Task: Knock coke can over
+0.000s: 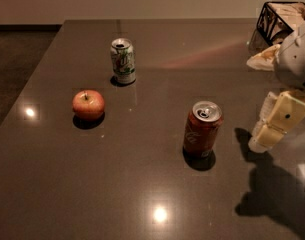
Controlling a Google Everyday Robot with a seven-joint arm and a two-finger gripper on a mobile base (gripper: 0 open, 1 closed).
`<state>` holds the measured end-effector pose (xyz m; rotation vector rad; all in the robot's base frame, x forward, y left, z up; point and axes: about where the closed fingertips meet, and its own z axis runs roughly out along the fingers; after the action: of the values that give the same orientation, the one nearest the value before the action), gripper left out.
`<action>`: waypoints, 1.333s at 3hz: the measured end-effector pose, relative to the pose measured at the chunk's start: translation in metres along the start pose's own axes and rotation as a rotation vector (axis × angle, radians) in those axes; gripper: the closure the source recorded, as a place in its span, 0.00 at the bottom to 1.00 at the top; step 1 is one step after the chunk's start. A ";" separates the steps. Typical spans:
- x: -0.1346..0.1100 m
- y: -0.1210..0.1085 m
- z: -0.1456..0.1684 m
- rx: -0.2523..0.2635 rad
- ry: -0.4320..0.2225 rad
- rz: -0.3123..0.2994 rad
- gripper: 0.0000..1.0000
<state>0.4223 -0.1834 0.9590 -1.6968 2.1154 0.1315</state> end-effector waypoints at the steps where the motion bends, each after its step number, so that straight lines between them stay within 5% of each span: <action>1: -0.025 0.020 0.021 -0.035 -0.136 0.002 0.00; 3: -0.060 0.041 0.060 -0.096 -0.317 0.051 0.02; 4: -0.062 0.043 0.066 -0.105 -0.340 0.060 0.23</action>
Offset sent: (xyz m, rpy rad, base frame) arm -0.0078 0.0940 -0.0452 0.3730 0.0331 0.0418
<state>0.4096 -0.0942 0.9149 -1.5394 1.9318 0.5195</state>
